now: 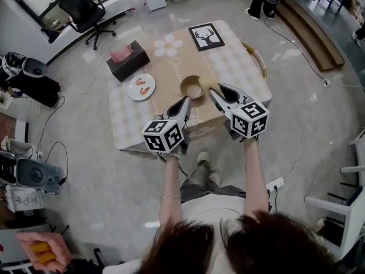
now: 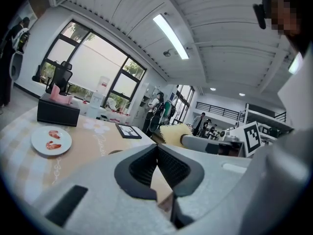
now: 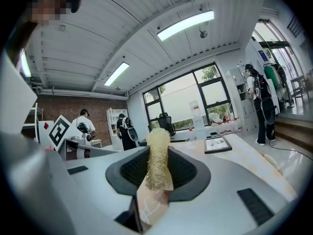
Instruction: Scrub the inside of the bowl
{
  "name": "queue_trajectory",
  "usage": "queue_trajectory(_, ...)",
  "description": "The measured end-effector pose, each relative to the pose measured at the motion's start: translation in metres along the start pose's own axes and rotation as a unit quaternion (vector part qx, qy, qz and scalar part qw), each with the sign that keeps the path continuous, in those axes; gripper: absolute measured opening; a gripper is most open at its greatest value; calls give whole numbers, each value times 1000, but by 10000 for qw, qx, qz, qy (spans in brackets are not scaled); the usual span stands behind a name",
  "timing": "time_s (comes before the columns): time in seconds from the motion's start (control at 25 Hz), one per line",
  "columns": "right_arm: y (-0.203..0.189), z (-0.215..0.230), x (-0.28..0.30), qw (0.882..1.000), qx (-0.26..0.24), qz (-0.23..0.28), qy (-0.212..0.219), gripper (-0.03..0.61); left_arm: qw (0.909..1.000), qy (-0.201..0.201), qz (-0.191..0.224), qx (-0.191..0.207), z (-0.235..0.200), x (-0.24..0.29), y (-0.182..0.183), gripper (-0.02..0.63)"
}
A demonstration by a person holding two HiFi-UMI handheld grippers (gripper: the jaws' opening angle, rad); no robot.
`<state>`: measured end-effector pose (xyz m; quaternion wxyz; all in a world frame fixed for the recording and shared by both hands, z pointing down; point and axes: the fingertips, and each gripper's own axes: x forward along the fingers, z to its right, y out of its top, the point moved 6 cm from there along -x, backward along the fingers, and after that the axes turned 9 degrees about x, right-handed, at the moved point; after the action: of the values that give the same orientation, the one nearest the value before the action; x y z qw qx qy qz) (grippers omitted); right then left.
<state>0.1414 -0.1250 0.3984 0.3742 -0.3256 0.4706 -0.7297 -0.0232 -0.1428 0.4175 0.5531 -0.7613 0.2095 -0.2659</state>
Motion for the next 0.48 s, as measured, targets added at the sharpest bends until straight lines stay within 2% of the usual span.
queue_trajectory(0.28, 5, 20, 30, 9999, 96, -56, -53, 94, 9997, -118, -151, -135, -27, 22, -2, 12)
queue_trajectory(0.48, 8, 30, 52, 9998, 57, -206, 16, 94, 9976, -214, -282, -594, -52, 38, -6, 11)
